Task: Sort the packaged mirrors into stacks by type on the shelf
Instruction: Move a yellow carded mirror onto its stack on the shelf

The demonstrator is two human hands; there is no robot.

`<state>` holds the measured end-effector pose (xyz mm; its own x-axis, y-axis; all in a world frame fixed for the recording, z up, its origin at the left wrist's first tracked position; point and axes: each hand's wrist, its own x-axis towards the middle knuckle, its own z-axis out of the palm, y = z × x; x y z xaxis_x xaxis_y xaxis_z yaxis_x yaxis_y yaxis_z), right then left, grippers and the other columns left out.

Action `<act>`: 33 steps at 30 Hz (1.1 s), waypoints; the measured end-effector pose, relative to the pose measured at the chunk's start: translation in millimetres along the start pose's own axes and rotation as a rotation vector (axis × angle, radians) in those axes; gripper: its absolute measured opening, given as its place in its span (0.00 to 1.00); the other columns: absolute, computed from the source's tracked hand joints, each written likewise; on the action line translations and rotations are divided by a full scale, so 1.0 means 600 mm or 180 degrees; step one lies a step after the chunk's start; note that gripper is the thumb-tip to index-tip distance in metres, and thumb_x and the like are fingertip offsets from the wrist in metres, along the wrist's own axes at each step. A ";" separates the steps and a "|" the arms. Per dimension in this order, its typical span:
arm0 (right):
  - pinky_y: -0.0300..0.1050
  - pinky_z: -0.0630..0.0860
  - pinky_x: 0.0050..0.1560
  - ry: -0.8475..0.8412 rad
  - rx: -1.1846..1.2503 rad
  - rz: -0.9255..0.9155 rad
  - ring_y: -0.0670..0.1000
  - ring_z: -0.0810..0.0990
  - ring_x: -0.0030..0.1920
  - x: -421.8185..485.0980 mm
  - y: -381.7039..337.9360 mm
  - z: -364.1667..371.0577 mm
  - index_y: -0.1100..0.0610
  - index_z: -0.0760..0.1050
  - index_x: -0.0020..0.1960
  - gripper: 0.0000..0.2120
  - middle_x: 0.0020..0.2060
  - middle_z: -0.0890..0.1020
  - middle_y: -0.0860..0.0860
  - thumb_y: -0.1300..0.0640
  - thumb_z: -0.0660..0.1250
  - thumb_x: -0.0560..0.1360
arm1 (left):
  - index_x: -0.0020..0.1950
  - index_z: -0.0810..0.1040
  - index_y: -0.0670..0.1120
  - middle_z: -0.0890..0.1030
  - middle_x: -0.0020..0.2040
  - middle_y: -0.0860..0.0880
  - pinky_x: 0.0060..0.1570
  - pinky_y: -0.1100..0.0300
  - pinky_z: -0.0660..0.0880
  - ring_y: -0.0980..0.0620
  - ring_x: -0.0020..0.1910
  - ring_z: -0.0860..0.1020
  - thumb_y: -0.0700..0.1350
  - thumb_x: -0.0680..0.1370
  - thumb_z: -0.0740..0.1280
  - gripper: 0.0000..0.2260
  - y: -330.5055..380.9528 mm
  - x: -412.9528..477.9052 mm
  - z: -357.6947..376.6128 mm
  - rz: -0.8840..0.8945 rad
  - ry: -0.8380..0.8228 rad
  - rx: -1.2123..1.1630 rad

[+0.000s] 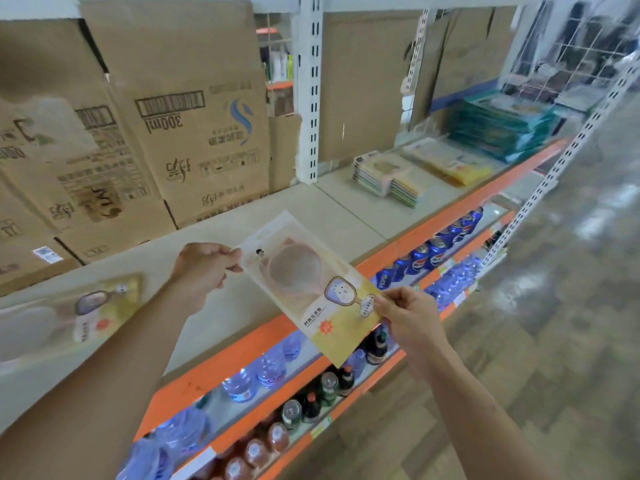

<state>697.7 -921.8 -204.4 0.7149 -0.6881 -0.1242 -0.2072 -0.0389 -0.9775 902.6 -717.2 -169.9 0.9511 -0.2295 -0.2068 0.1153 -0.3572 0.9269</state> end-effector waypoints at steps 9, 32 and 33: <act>0.35 0.67 0.26 0.0114 0.0149 0.0146 0.41 0.69 0.22 0.057 0.015 -0.092 0.60 0.76 0.38 0.08 0.24 0.75 0.47 0.64 0.67 0.76 | 0.38 0.79 0.45 0.81 0.33 0.47 0.32 0.60 0.69 0.52 0.29 0.67 0.41 0.75 0.70 0.06 0.033 0.030 0.118 0.0040 -0.0191 0.0101; 0.33 0.65 0.27 0.0535 0.0160 0.0134 0.40 0.68 0.21 0.264 -0.008 -0.218 0.59 0.76 0.38 0.08 0.22 0.75 0.45 0.64 0.67 0.76 | 0.38 0.79 0.43 0.80 0.27 0.52 0.30 0.60 0.68 0.52 0.27 0.66 0.41 0.75 0.70 0.06 0.175 0.193 0.332 0.0224 -0.0616 0.0069; 0.34 0.65 0.28 0.0549 0.0163 0.0126 0.41 0.68 0.22 0.274 -0.011 -0.220 0.59 0.76 0.38 0.08 0.22 0.75 0.45 0.64 0.67 0.76 | 0.38 0.79 0.43 0.80 0.25 0.53 0.30 0.60 0.68 0.52 0.27 0.66 0.41 0.75 0.70 0.06 0.180 0.202 0.338 0.0235 -0.0618 0.0059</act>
<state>728.2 -1130.4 -195.7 0.5808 -0.8026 -0.1360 -0.1955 0.0246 -0.9804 972.1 -967.3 -158.4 0.8835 -0.4252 -0.1965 0.0402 -0.3491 0.9362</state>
